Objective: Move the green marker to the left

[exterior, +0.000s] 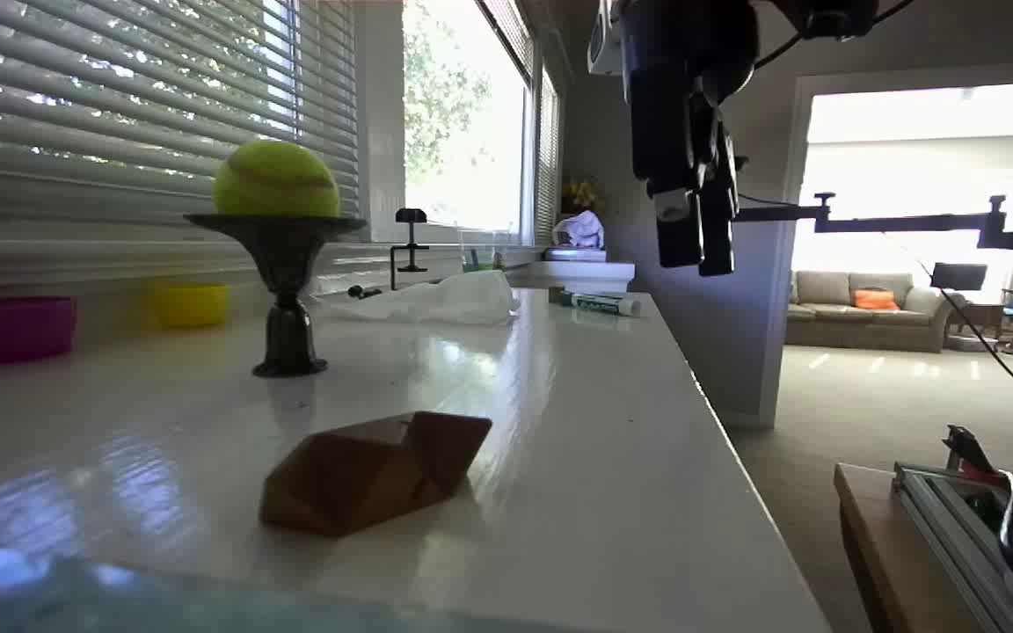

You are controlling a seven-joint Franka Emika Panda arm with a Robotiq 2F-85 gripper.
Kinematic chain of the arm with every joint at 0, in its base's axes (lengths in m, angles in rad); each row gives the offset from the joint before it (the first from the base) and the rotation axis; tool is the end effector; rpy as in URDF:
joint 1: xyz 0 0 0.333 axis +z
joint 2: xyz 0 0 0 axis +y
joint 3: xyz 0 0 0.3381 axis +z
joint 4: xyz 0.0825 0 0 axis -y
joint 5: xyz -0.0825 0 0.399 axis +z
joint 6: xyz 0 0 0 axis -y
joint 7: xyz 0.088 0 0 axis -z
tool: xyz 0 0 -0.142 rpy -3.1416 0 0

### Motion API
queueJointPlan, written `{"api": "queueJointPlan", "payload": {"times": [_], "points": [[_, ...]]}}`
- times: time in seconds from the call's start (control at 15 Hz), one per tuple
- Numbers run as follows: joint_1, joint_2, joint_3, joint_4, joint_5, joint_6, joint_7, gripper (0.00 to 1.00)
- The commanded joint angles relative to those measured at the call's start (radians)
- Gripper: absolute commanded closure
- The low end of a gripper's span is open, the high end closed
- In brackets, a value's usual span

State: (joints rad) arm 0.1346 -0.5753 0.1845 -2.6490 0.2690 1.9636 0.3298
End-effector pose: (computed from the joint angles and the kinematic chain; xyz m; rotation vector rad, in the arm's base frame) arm 0.3251 0.1299 0.3882 -3.0214 0.2471 0.2265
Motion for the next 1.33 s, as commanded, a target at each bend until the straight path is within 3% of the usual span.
{"api": "queueJointPlan", "payload": {"times": [0.0,0.67,1.27], "points": [[-0.003,0.000,0.002,0.001,0.001,-0.002,-0.001,0.00],[-0.003,0.000,0.002,0.001,0.001,-0.002,-0.001,0.00],[-0.063,0.038,-0.004,0.048,-0.020,0.133,0.040,0.00]]}}
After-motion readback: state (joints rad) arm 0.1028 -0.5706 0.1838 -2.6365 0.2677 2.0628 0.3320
